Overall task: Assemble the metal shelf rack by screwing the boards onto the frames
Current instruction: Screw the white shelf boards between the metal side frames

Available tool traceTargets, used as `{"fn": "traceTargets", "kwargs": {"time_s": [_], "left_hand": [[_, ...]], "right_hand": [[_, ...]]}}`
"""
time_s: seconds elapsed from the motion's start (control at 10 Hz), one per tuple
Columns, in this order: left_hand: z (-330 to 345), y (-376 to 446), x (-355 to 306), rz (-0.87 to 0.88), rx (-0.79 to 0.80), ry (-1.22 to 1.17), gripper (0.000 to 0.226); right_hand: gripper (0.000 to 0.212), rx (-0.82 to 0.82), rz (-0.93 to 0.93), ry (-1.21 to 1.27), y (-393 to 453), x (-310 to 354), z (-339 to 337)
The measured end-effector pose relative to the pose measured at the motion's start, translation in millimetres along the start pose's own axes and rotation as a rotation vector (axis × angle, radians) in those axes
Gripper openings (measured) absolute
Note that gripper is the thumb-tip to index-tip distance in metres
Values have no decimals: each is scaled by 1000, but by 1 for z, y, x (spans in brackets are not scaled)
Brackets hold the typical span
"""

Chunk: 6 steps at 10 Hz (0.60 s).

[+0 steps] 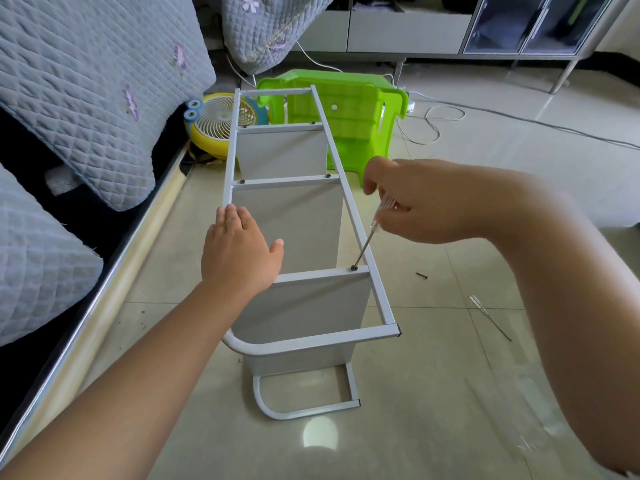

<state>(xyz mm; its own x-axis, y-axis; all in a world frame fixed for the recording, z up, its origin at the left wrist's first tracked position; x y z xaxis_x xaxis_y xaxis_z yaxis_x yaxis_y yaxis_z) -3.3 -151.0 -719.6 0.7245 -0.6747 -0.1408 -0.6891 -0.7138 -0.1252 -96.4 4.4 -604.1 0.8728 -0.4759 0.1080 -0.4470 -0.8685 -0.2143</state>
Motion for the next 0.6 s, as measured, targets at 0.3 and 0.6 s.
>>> {"fn": "traceTargets", "kwargs": {"time_s": [0.3,0.6], "left_hand": [[-1,0,-1,-5,4,-6,75],[1,-1,0,-1,3,7,75]], "right_hand": [[35,82,8,-101,-6,-7,-4],[10,23,-133,-101,-4,7,-1]]}}
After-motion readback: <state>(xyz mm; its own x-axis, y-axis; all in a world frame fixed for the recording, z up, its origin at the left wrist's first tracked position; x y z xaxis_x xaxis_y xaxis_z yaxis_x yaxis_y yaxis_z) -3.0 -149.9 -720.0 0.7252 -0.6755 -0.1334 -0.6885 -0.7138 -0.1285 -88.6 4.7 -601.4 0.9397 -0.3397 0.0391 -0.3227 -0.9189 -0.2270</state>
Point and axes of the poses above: each hand's wrist, its own y-axis towards the middle knuckle, its own z-axis out of the palm, x = y × z, the point moved 4 cm from there along y, towards the middle knuckle, and after that the axes turned 2 degrees about x, right-handed, at the moved point
